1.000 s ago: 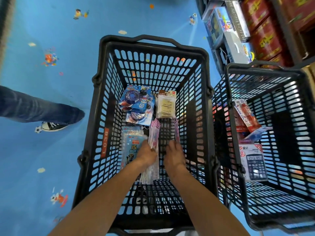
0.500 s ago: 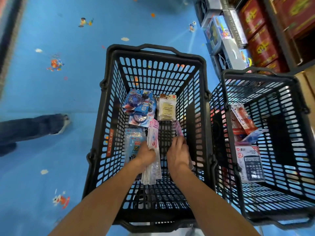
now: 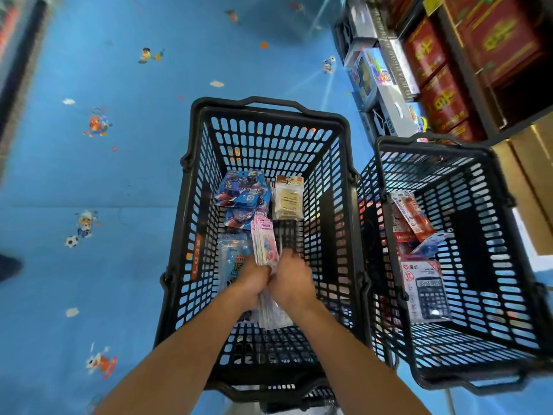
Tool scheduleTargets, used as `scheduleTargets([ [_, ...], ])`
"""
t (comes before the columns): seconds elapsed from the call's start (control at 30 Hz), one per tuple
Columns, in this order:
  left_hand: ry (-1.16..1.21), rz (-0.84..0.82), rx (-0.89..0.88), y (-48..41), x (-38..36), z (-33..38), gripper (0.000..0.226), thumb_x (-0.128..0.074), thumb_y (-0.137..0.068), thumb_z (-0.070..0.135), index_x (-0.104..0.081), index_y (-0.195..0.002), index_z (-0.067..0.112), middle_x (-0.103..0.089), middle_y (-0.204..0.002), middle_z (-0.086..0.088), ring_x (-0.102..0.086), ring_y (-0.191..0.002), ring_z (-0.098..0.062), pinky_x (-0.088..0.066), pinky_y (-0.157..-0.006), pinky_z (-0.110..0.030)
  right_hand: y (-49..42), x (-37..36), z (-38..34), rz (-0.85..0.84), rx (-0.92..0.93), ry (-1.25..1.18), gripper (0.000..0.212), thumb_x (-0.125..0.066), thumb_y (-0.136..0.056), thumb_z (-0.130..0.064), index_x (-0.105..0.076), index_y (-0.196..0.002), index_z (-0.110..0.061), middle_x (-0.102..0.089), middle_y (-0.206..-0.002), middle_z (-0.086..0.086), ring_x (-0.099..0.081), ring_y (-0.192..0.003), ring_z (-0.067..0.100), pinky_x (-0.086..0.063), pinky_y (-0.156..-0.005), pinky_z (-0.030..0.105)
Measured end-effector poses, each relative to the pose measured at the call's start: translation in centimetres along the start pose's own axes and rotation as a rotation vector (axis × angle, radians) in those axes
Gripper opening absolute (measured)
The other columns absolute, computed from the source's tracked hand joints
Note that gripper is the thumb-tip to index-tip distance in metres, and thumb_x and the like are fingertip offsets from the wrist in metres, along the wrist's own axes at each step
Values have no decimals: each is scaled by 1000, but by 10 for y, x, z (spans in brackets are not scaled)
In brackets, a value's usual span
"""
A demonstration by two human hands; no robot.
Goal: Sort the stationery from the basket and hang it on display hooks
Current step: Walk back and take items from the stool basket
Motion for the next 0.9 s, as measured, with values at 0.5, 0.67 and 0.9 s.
scheduleTargets([
  [0.5, 267, -74, 166, 51, -12, 23, 28, -50, -104, 27, -70, -105, 7, -74, -83, -13, -72, -69, -23, -56, -67, -33, 49, 24, 9, 70, -7, -586, 50, -60, -88, -8, -58, -136, -16, -48, -134, 3, -57, -116, 22, -42, -103, 23],
  [0.67, 132, -24, -11, 79, -32, 47, 16, -51, -99, 17, -63, -106, 10, -72, -70, -7, -71, -62, -18, -54, -54, -26, 71, 51, 18, 86, 10, -788, 48, -56, -85, -3, -59, -130, -20, -68, -117, 3, -64, -103, 22, -53, -85, 31],
  [0.9, 90, -97, -122, 145, -91, 76, 34, -51, -91, 29, -70, -114, 13, -72, -98, -13, -72, -86, -24, -58, -72, -32, 132, 121, 47, 187, 113, -1008, 45, -50, -80, -4, -59, -120, -21, -67, -108, 4, -64, -101, 23, -57, -86, 44],
])
Point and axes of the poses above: each hand's wrist, its own y-axis away from the middle knuckle, its own x-axis out of the back of the hand, z = x × y, the point moved 4 cm from there along -y, towards the middle knuckle
